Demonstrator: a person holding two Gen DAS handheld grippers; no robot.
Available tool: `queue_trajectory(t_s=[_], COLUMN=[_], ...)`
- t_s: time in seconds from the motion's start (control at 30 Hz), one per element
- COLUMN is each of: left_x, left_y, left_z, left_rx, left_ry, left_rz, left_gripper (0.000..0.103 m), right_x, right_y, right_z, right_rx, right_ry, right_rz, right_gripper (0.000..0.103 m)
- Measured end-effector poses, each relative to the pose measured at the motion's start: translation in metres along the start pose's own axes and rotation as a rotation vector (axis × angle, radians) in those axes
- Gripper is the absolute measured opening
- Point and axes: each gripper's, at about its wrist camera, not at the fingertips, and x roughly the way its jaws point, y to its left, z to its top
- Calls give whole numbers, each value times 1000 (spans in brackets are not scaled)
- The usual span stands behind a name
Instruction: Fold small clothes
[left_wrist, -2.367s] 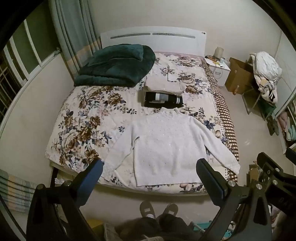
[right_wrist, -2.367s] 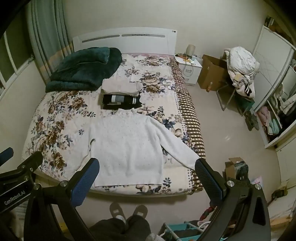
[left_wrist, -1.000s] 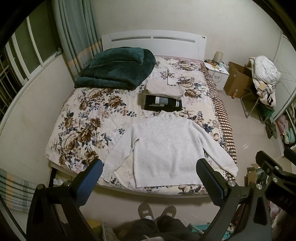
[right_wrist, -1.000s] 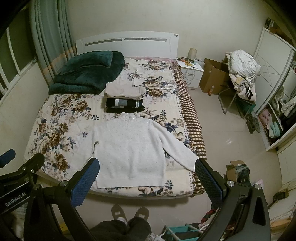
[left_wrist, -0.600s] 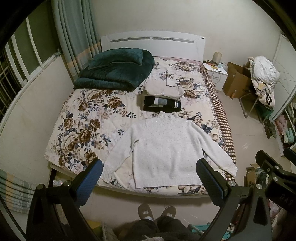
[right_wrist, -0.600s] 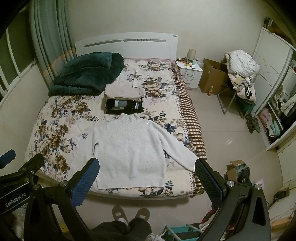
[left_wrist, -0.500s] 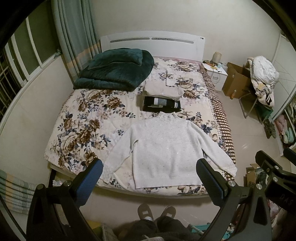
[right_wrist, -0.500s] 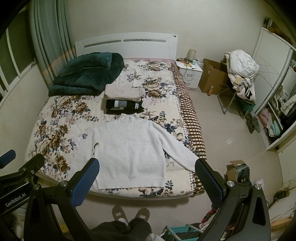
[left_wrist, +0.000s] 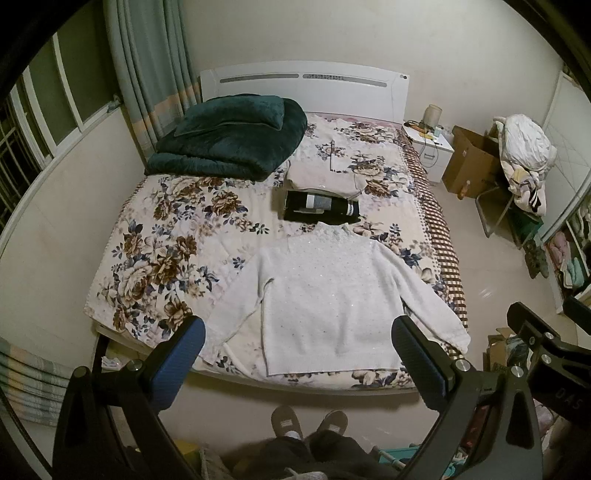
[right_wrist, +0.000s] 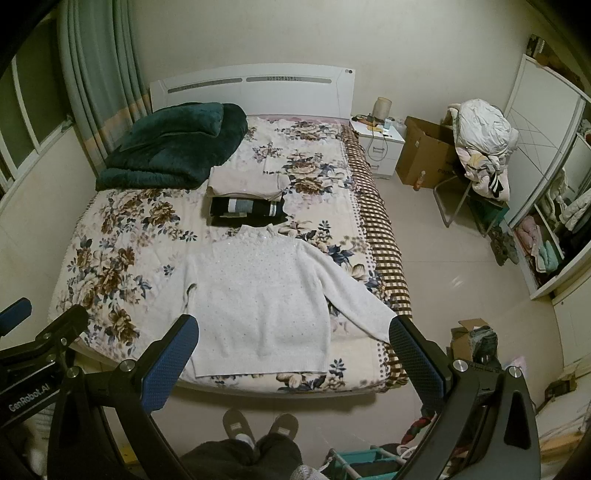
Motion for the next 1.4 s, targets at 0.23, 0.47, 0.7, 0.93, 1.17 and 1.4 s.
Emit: queue_trajectory(t_s=[0.23,0.47,0.7,0.93,1.17,1.4], left_x=[0,22,123,279,452,555], left_y=[0,-16,-30,-63,-121,-127], left_z=[-1,16,22,21,-4,-44], left_rx=[-1,4,22,0,-56,-126], left_ry=[-1,-2,-106,-21,136,288], left_rz=[-2,6,119,145,231,281], left_gripper=[103,103,103,103,103,103], right_x=[2,-5,95,284,491,616], right_y=[1,4,-33,-148,-295,-404], right_z=[-2,22,9,-52,-164,-286], right_rx=[1,18,150,484,842,1290], right_ry=[-1,24,54,258,470,491], right_rz=[1,2,-4,-64,-43,-60], right_gripper=[103,103,103,101,66,71])
